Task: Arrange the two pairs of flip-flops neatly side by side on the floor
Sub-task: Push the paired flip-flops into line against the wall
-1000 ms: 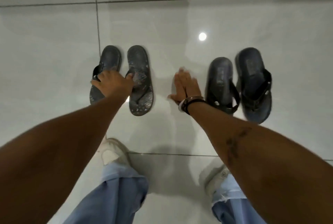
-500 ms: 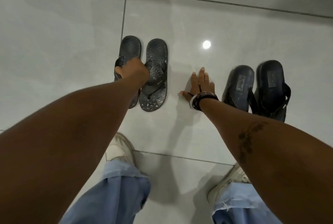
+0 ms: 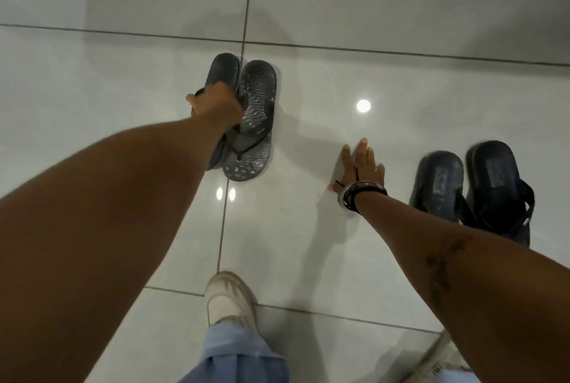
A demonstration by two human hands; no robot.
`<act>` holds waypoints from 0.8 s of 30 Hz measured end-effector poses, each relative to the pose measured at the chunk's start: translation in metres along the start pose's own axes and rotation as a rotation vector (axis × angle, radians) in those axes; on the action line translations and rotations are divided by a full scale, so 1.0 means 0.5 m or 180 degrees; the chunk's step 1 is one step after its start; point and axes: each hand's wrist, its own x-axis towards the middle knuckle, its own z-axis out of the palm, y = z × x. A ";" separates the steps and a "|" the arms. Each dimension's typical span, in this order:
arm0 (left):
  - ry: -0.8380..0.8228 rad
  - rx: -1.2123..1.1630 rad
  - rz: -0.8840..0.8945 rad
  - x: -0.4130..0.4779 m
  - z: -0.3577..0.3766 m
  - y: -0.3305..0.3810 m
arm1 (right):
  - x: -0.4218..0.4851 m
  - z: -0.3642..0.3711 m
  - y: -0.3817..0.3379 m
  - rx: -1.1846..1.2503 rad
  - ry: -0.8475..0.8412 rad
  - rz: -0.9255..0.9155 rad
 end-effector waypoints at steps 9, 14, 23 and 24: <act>-0.0200 -0.0258 -0.0099 0.090 -0.008 0.007 | 0.036 0.011 -0.024 0.0037 0.0367 0.0228; -0.0297 -0.0610 -0.0336 0.101 -0.027 0.022 | 0.044 0.016 -0.023 0.0076 0.0445 0.0213; -0.0379 -0.0802 -0.0448 0.098 -0.029 0.032 | 0.051 0.022 -0.022 0.0016 0.0472 0.0208; -0.0375 -0.0825 -0.0448 0.100 -0.027 0.034 | 0.051 0.024 -0.020 -0.0002 0.0493 0.0199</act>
